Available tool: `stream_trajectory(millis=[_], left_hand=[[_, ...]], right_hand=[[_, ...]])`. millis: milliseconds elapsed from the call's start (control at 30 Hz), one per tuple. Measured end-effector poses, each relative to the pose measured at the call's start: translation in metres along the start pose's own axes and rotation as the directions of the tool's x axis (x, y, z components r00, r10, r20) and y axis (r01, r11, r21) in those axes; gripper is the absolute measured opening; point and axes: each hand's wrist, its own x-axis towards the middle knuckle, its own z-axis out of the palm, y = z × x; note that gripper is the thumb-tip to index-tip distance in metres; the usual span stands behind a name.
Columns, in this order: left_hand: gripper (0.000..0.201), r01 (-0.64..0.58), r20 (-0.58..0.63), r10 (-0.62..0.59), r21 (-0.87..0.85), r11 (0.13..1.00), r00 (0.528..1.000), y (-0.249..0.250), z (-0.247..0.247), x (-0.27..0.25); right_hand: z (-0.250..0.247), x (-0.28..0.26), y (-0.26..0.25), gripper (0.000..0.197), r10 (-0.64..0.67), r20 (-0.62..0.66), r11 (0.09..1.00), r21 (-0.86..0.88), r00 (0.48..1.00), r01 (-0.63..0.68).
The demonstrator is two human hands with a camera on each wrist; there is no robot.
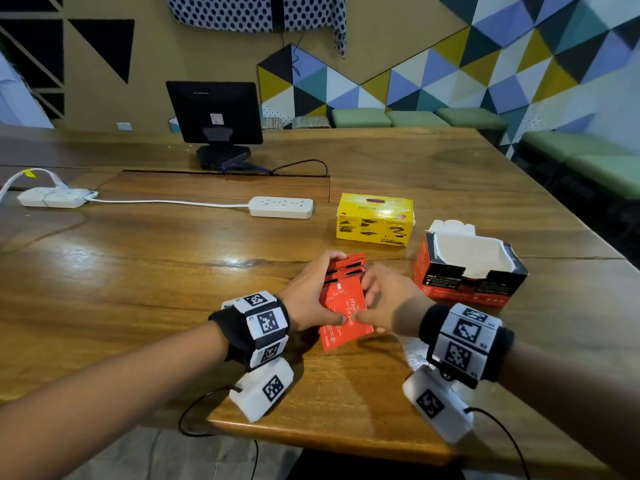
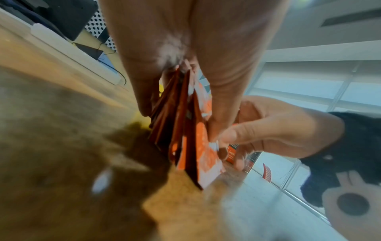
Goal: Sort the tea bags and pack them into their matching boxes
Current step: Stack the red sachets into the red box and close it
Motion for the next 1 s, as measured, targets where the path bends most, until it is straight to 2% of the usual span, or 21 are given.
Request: stream_trajectory(millis=[67, 133, 300, 400, 467, 600, 800, 933, 1000], left_hand=[[0.089, -0.048, -0.022, 0.048, 0.023, 0.999, 0.999, 0.002, -0.002, 0.002], [0.089, -0.073, -0.036, 0.075, 0.051, 0.996, 0.997, 0.003, -0.005, 0.005], [0.104, -0.020, 0.025, 0.016, 0.144, 0.989, 1.000, 0.003, -0.005, 0.006], [0.110, 0.035, 0.043, -0.042, 0.157, 0.987, 0.998, 0.000, -0.004, 0.008], [0.109, 0.062, 0.043, -0.069, 0.149, 0.987, 0.997, 0.000, -0.005, 0.009], [0.104, 0.067, 0.033, -0.072, 0.132, 0.989, 0.997, 0.000, -0.005, 0.010], [0.101, 0.048, 0.042, -0.054, 0.147, 0.988, 0.998, 0.004, -0.003, 0.009], [0.100, 0.043, 0.038, -0.049, 0.153, 0.987, 0.998, 0.004, -0.003, 0.009], [0.100, 0.044, 0.038, -0.050, 0.145, 0.988, 0.998, 0.002, -0.003, 0.009]], right_hand=[[-0.002, 0.000, -0.001, 0.026, -0.004, -0.047, 0.996, 0.090, 0.999, 0.008], [-0.007, 0.002, 0.000, 0.016, -0.033, -0.122, 0.994, 0.101, 0.992, 0.045], [-0.016, 0.003, -0.001, 0.013, -0.228, -0.253, 0.974, -0.063, 0.940, 0.219], [-0.016, 0.003, -0.007, 0.018, -0.338, -0.192, 0.932, -0.206, 0.922, 0.298], [-0.017, 0.004, -0.009, 0.016, -0.356, -0.199, 0.924, -0.221, 0.913, 0.312], [-0.025, 0.004, -0.002, 0.009, -0.328, -0.262, 0.937, -0.209, 0.908, 0.279], [-0.025, 0.002, -0.005, 0.018, -0.333, -0.161, 0.919, -0.277, 0.929, 0.282], [-0.020, 0.005, -0.010, 0.012, -0.347, -0.133, 0.909, -0.290, 0.928, 0.298], [-0.022, 0.005, -0.008, 0.014, -0.306, -0.117, 0.927, -0.260, 0.945, 0.268]])
